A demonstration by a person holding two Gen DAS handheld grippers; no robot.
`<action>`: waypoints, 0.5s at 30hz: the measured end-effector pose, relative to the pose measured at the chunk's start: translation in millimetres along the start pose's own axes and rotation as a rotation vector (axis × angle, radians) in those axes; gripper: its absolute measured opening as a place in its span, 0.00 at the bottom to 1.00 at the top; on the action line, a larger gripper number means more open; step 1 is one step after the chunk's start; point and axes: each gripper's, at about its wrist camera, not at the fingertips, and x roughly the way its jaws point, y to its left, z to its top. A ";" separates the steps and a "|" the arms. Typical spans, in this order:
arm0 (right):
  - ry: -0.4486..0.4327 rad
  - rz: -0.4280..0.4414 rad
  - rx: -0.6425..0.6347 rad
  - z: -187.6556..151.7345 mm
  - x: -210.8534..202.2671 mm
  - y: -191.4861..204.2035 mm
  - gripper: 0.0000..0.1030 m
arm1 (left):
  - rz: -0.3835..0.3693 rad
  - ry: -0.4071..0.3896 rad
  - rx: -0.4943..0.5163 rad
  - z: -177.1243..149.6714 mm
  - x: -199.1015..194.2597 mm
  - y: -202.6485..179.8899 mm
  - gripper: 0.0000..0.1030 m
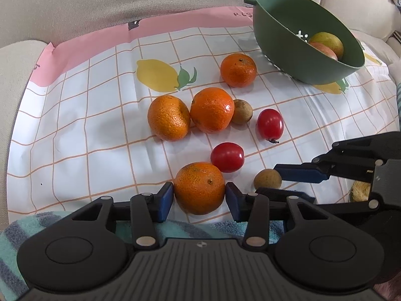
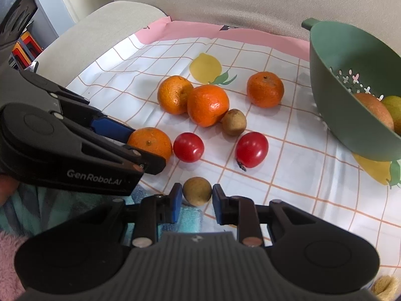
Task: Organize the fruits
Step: 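Grasp a mandarin with the left tool while the right tool grasps a brown kiwi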
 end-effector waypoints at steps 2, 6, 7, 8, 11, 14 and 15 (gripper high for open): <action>-0.002 -0.004 -0.001 -0.9 -2.1 -0.9 0.22 | 0.003 -0.003 0.000 -1.0 -1.1 -0.4 0.49; 0.001 -0.013 -0.003 -3.3 -4.7 -2.2 0.22 | 0.007 -0.008 -0.003 -2.7 -3.0 -0.9 0.49; 0.002 -0.016 -0.003 -3.7 -5.5 -2.3 0.22 | 0.009 -0.012 -0.003 -3.5 -4.1 -1.2 0.49; 0.001 -0.018 -0.005 -3.9 -6.4 -2.3 0.22 | 0.010 -0.016 -0.004 -4.2 -5.5 -1.3 0.49; -0.006 -0.022 -0.008 -4.9 -10.4 -2.0 0.22 | 0.007 -0.031 -0.014 -6.3 -9.9 -1.2 0.49; -0.012 -0.026 -0.010 -6.4 -14.2 -2.1 0.22 | -0.002 -0.049 -0.031 -8.6 -15.7 -0.4 0.49; -0.013 -0.028 -0.011 -7.0 -15.3 -2.3 0.22 | -0.005 -0.055 -0.037 -9.4 -17.6 -0.4 0.49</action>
